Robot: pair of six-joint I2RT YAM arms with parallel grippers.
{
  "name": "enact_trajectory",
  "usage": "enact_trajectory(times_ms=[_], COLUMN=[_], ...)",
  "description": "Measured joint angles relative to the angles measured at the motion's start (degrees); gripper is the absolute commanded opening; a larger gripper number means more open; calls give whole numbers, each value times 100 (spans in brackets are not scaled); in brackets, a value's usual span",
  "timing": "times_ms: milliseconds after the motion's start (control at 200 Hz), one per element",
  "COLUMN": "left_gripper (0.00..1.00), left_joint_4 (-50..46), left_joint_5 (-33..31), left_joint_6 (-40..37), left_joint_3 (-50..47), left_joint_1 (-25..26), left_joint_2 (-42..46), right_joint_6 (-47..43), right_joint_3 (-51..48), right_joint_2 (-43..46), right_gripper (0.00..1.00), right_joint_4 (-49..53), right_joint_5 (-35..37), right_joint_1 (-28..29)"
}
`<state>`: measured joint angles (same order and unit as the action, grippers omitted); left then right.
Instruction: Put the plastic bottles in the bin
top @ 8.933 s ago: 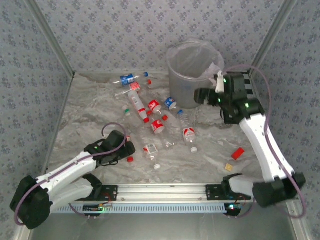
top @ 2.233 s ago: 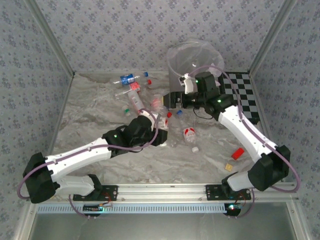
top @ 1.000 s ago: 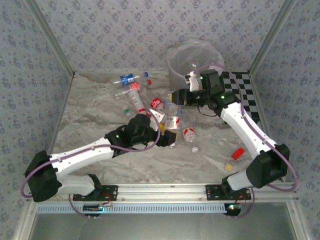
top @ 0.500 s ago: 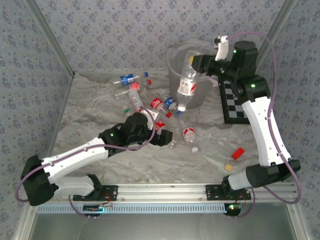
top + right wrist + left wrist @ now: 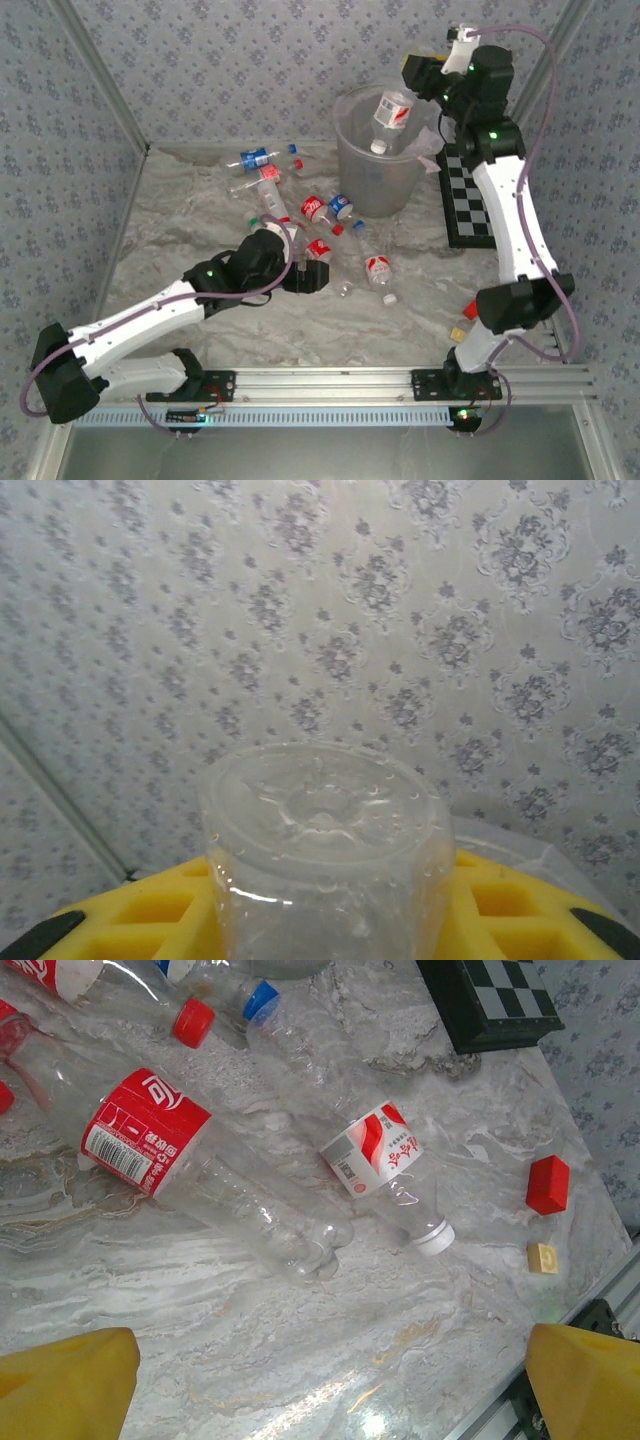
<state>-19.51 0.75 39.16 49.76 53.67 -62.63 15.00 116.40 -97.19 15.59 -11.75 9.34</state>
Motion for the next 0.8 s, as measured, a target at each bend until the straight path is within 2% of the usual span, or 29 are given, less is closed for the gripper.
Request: enact_trajectory(times_ms=[245, 375, 630, 800], left_gripper=[97, 97, 97, 97], left_joint_4=[-7, -9, -24, 4], left_joint_5=[0, -17, -39, -26], left_joint_6=[203, 256, 317, 321], left_joint_3=[-140, -221, -367, -369], left_joint_1=[0, 0, 0, -94], left_joint_2=[83, 184, 293, 74], right_joint_6=[-455, -610, -804, -868], right_joint_3=[2100, 2721, 2924, 2846], right_joint_2=[-1794, -2590, -3718, -4103], right_gripper=[32, 32, 31, 31], right_joint_4=[715, 1320, 2371, 2483], right_joint_5=[216, 164, -83, -116], right_joint_1=[118, 216, 238, 236])
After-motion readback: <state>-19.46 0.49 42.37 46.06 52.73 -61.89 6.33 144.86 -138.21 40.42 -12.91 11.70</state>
